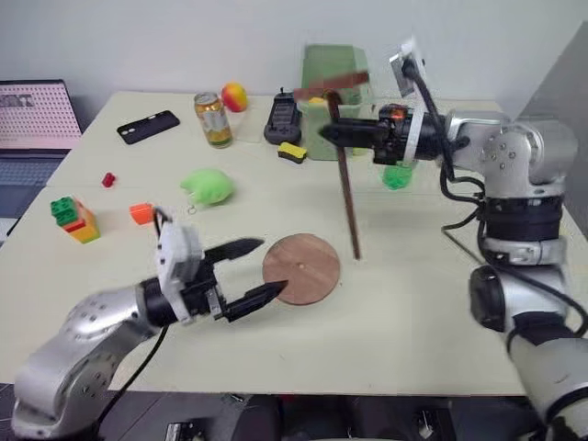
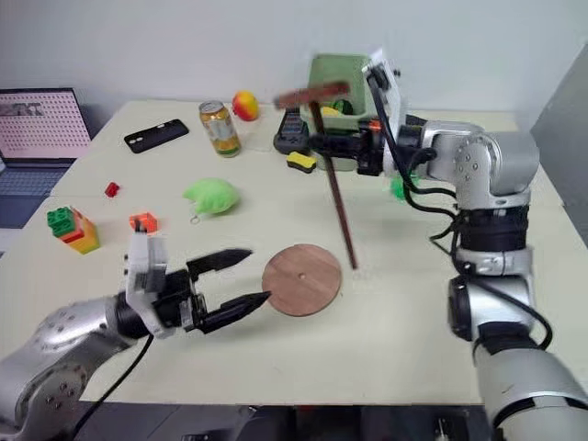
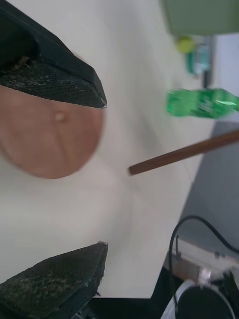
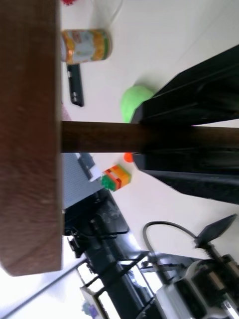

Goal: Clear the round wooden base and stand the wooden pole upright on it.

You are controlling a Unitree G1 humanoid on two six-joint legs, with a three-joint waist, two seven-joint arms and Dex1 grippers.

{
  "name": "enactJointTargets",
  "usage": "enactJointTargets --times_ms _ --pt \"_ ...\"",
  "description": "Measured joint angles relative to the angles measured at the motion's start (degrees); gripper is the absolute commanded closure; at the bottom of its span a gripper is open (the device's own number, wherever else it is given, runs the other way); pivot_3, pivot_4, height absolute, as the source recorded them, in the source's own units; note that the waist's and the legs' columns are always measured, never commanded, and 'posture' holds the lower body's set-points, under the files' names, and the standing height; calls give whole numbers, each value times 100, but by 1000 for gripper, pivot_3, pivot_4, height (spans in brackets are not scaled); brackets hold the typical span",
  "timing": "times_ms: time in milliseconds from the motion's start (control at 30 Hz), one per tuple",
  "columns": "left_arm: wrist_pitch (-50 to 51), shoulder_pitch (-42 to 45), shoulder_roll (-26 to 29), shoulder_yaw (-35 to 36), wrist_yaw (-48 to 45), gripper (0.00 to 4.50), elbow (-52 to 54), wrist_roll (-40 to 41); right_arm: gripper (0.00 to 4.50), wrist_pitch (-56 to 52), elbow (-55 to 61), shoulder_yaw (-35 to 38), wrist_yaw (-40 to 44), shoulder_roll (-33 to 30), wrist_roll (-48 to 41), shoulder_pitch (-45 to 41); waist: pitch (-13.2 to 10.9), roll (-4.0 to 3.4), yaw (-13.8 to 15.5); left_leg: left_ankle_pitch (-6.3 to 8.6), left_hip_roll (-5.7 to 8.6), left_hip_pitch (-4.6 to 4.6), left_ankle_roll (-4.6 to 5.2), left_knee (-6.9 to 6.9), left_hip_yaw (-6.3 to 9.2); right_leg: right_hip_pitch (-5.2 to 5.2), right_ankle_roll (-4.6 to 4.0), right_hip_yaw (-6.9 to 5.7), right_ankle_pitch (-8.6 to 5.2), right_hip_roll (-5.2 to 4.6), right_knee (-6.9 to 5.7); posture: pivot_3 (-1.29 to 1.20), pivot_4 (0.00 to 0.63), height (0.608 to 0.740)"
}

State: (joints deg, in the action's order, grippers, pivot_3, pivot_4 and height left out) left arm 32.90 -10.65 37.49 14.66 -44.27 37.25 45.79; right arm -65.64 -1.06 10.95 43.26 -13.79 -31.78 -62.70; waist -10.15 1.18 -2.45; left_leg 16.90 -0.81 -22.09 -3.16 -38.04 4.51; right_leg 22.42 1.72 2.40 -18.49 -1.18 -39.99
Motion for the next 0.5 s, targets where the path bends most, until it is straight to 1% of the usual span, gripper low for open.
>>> enactJointTargets --times_ms 33,67,167,233,333,433,500 --pt "-165 -396 -211 79 96 0 156 -115 4274 338 478 100 -381 397 9 364 3 5 1 0 -1 2 0 1 1 -3 0 0 0 0 3 0 150 740" --pt "-300 -665 -302 82 113 0 243 -216 4274 573 776 73 -603 674 15 636 1 2 7 0 2 3 0 2 1 -3 0 2 0 -2 1 0 150 740" --pt "-808 -1387 -438 82 72 0 468 -654 4274 1386 1365 -319 -965 1050 227 1399 -2 -4 61 -1 8 4 -2 -1 4 -8 0 0 0 -3 0 0 150 740" --pt "-1116 -1697 -531 56 -18 0 508 -914 4274 1841 1567 -519 -1140 1229 372 1788 -2 -4 77 -1 14 12 -1 -1 4 -15 0 0 0 -4 0 0 150 740" --pt "-1399 -1809 -577 19 -42 0 501 -1101 4274 2340 1650 -782 -1349 1316 536 2202 -2 -5 77 -2 13 22 -1 0 7 -23 -2 -3 1 -2 -2 0 150 740" --pt "-1464 -1620 -577 -91 -36 0 483 -1131 4274 2662 1632 -1062 -1384 1306 647 2663 -3 -6 61 -2 12 23 -1 1 6 -22 -2 -2 1 3 -4 0 150 740" --pt "-1470 -1486 -560 -115 -35 0 436 -1143 4274 2788 1628 -1147 -1389 1261 654 2757 -3 -8 53 -2 10 24 -1 1 3 -20 -2 -3 1 4 -4 0 150 740"
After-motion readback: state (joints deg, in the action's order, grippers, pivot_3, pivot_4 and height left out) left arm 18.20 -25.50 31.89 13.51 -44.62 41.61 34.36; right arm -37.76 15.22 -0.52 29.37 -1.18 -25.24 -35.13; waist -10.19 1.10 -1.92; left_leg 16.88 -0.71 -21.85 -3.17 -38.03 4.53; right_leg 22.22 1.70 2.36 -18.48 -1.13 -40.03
